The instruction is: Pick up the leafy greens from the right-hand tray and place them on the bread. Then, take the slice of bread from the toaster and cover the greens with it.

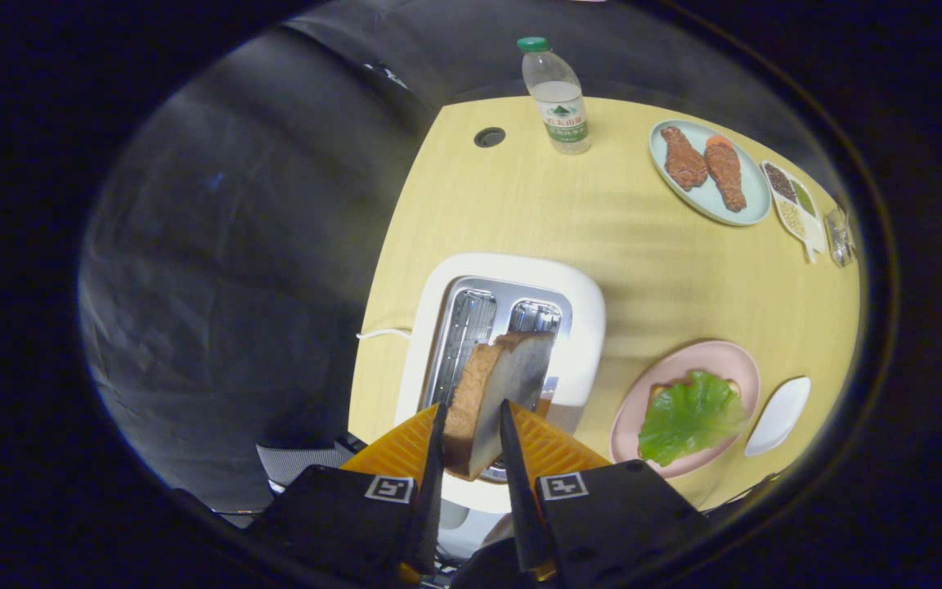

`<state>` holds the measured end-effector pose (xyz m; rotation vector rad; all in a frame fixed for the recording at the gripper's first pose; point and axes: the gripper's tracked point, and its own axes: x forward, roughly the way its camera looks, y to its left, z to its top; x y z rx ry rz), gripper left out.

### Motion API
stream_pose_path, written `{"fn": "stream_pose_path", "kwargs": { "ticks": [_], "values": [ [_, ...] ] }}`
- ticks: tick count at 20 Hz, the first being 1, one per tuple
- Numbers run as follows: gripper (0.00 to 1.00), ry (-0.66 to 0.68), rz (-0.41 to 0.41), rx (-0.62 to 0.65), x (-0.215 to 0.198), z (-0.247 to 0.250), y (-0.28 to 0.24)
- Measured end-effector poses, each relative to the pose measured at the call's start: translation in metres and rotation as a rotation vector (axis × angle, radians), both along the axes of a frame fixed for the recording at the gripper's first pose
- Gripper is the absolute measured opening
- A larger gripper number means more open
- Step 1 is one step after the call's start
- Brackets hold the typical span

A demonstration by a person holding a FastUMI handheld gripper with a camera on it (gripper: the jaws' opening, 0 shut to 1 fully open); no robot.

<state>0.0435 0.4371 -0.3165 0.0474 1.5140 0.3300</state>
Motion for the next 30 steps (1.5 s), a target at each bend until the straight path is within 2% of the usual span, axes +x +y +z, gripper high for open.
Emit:
{"fn": "stream_pose_path", "kwargs": {
  "ticks": [2,3,4,8,13,18,22,26,30],
  "values": [
    [0.23,0.008,0.0,-0.023,0.0,-0.002,-0.012],
    [0.23,-0.002,0.005,-0.039,0.002,-0.002,-0.019],
    [0.13,-0.002,0.004,-0.025,0.002,0.001,-0.02],
    [0.13,-0.013,-0.014,0.052,0.003,0.023,-0.021],
    [0.12,-0.04,-0.066,0.158,0.002,0.073,-0.037],
    [0.12,-0.042,-0.124,0.269,-0.009,0.127,-0.067],
    [0.12,-0.042,-0.16,0.334,-0.017,0.15,-0.103],
    [0.12,-0.063,-0.174,0.401,-0.019,0.145,-0.134],
    [0.12,-0.041,-0.141,0.451,-0.024,0.114,-0.158]
  ]
}}
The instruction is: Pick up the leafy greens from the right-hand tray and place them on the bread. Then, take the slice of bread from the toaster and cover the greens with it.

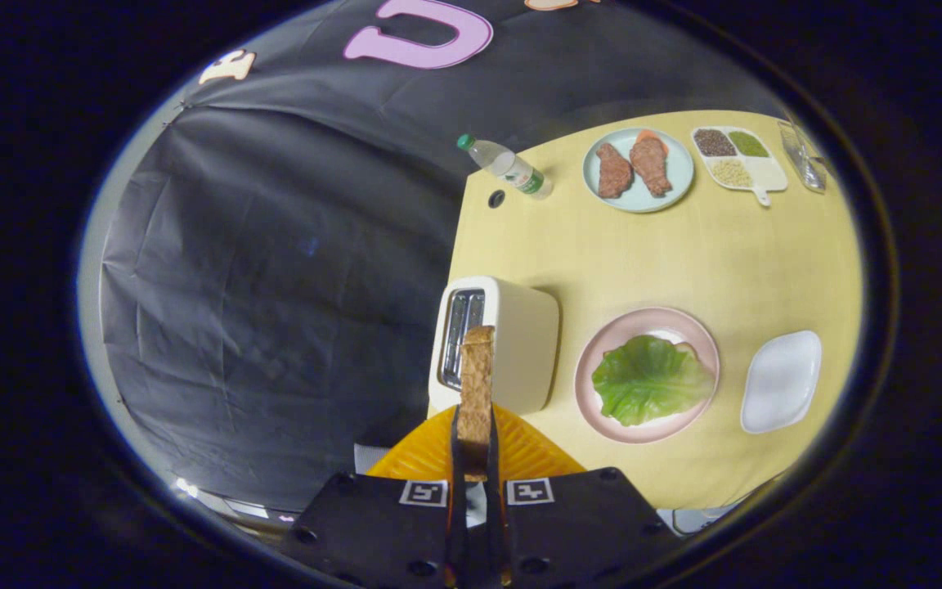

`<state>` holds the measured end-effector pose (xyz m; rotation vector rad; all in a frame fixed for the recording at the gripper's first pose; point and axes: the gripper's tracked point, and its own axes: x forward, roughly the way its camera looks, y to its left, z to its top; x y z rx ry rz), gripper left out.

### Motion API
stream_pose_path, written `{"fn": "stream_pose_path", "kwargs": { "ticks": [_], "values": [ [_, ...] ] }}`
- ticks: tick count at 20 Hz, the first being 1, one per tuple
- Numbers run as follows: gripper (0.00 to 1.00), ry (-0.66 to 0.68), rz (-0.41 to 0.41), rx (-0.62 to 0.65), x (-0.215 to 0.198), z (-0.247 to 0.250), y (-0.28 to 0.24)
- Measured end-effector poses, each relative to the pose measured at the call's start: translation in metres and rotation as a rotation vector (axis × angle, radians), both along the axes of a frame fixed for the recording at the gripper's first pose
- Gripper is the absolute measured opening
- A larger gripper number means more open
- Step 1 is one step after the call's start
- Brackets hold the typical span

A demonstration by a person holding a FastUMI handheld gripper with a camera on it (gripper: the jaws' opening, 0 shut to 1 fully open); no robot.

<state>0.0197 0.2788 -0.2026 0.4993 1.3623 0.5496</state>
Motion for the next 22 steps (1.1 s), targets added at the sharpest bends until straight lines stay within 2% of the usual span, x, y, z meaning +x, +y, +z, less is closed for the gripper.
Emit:
{"fn": "stream_pose_path", "kwargs": {
  "ticks": [5,10,15,19,22],
  "values": [
    [0.13,0.003,0.052,-0.027,0.0,-0.056,-0.034],
    [0.12,0.007,0.109,-0.034,0.0,-0.106,-0.047],
    [0.12,0.075,0.098,-0.015,-0.001,-0.14,-0.059],
    [0.12,0.069,0.142,-0.072,-0.005,-0.168,-0.073],
    [0.12,0.041,0.146,-0.149,0.002,-0.191,-0.087]
  ]
}}
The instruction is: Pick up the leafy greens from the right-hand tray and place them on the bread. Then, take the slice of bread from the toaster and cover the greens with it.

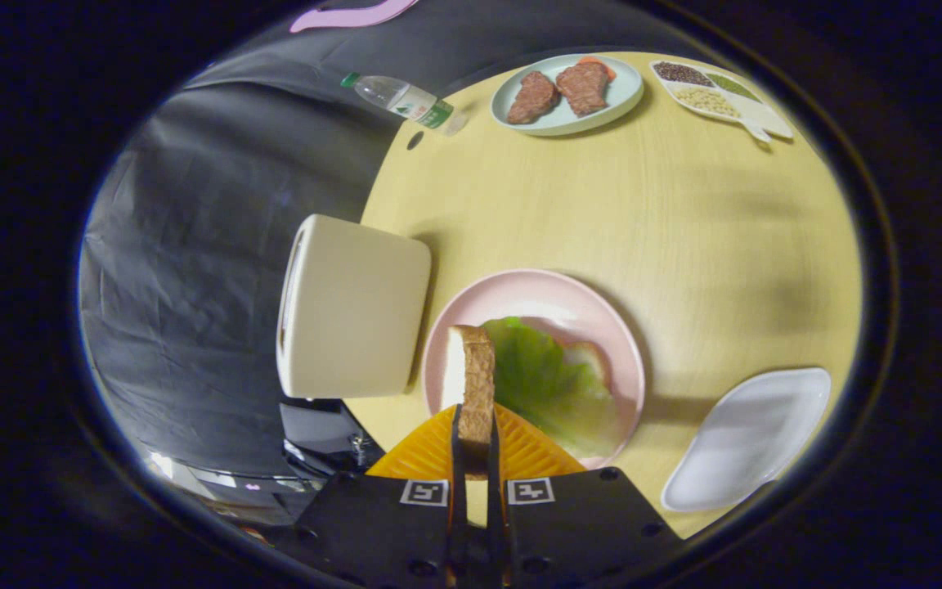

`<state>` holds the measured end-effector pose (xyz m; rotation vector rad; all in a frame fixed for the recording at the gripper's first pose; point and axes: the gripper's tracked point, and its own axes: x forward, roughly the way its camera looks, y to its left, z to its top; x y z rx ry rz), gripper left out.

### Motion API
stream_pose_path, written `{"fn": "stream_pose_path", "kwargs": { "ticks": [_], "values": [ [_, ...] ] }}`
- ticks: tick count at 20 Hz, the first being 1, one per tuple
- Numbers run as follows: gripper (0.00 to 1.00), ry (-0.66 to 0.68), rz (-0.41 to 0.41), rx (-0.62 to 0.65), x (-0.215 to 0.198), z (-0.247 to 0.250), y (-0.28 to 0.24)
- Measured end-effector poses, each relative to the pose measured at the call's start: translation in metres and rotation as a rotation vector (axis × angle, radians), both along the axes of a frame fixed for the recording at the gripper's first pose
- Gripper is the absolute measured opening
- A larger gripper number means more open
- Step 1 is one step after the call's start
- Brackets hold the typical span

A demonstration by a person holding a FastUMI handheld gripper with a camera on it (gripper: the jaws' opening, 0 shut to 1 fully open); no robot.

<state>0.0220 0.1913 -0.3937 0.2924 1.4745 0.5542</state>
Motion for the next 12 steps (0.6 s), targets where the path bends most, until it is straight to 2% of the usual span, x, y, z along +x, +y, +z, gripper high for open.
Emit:
{"fn": "stream_pose_path", "kwargs": {
  "ticks": [3,10,11,12],
  "values": [
    [0.12,-0.042,0.025,-0.09,0.003,-0.018,-0.014],
    [0.43,-0.203,0.087,-0.241,0.008,-0.033,-0.027],
    [0.43,-0.229,0.089,-0.259,0.011,-0.032,-0.029],
    [0.47,-0.25,0.094,-0.269,0.011,-0.031,-0.03]
  ]
}}
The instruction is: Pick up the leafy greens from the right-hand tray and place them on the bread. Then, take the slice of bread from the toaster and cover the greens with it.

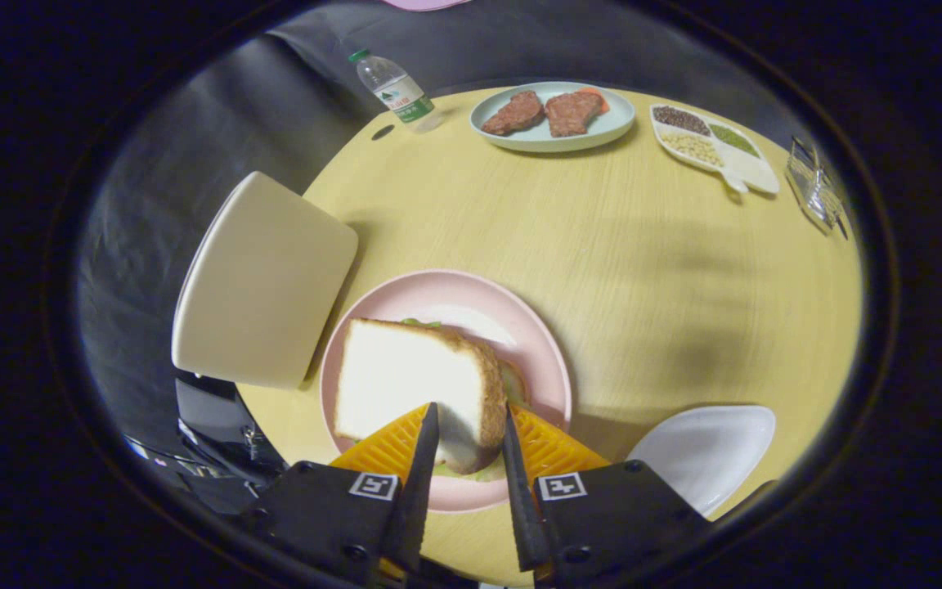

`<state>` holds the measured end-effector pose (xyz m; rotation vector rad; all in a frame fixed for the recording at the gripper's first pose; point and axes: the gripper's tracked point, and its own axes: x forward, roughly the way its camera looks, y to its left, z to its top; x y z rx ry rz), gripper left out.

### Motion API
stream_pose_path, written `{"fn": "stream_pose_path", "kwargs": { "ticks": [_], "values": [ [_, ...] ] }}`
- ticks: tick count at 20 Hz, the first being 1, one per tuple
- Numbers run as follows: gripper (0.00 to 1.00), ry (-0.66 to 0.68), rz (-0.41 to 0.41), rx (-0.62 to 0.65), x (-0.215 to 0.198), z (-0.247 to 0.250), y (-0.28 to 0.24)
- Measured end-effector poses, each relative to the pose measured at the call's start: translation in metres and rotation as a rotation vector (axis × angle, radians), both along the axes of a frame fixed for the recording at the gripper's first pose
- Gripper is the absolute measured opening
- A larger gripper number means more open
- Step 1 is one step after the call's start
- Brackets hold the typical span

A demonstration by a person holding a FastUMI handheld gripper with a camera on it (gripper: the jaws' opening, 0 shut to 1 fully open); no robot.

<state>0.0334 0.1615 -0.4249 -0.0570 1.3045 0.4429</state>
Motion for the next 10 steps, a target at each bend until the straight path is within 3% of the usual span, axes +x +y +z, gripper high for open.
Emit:
{"fn": "stream_pose_path", "kwargs": {
  "ticks": [4,10],
  "values": [
    [0.65,-0.104,0.029,-0.082,0.006,0.001,-0.009],
    [0.91,-0.308,0.15,-0.197,0.014,0.016,-0.011]
  ]
}}
